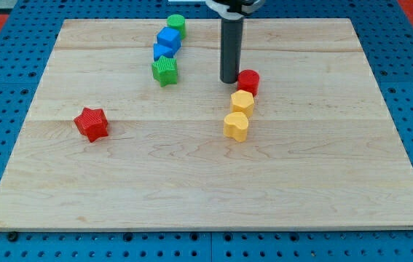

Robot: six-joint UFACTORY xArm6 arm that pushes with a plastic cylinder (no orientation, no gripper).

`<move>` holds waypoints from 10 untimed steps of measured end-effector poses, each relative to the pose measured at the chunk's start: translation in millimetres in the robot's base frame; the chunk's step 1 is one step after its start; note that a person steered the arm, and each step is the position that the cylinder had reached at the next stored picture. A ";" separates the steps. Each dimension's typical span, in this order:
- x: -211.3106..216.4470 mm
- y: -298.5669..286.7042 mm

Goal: Move the red star to the bottom of the yellow heart

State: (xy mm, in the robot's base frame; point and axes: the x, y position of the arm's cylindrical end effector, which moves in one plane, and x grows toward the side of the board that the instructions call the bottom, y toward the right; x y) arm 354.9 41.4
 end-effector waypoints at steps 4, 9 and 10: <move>-6.2 -79.6; 21.6 -99.4; 33.1 -122.1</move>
State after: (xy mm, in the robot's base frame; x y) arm 388.0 -80.8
